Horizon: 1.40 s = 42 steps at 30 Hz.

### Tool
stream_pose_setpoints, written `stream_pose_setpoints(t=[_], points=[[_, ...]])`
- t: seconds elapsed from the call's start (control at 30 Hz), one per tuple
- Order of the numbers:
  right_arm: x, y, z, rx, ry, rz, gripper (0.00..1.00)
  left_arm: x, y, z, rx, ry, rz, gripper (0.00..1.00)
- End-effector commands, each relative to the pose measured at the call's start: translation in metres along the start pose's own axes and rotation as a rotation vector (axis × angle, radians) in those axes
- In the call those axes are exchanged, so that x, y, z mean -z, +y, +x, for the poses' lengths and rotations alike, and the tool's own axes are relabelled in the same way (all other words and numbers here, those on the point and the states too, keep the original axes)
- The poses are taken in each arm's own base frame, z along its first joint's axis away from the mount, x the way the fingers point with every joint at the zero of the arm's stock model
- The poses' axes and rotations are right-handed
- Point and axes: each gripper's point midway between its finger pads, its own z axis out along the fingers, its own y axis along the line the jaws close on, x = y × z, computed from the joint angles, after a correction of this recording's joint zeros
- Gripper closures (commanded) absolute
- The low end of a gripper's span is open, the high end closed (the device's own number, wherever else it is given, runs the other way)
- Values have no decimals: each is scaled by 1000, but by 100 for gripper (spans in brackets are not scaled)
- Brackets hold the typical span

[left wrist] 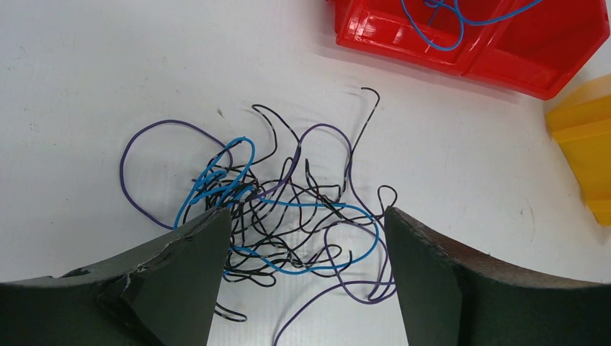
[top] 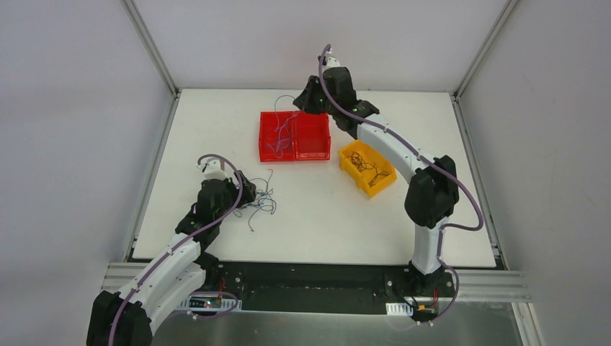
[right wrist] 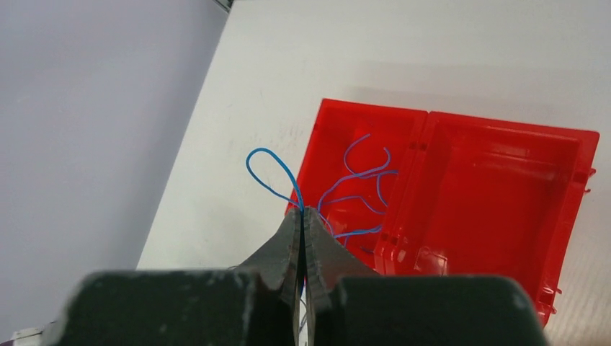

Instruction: Untangle the cables

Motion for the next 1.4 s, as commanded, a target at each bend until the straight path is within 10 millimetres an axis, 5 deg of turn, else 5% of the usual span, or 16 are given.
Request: stream_pose_setpoints(t=[0.0,0.33,0.87,1.03,1.2,1.37], points=[[-11,-15,16,-2,47,56,100,1,-8,-15,-7,-45,33,21],[-29,-49,47,88,198,181,100,1,-8,-14,-7,-42,30,21],[-79,-46,56,157,208,169,100,-1,-8,-11,-8,-28,34,20],[-78,-39,53,162,200,153,80,-2,-9,-10,-9,-21,36,20],[-60,-16,21,166,133,111,68,-2,-7,-10,-12,-23,27,20],[-27,9,-11,174,75,70,37,-4,-7,-9,-17,-16,26,20]])
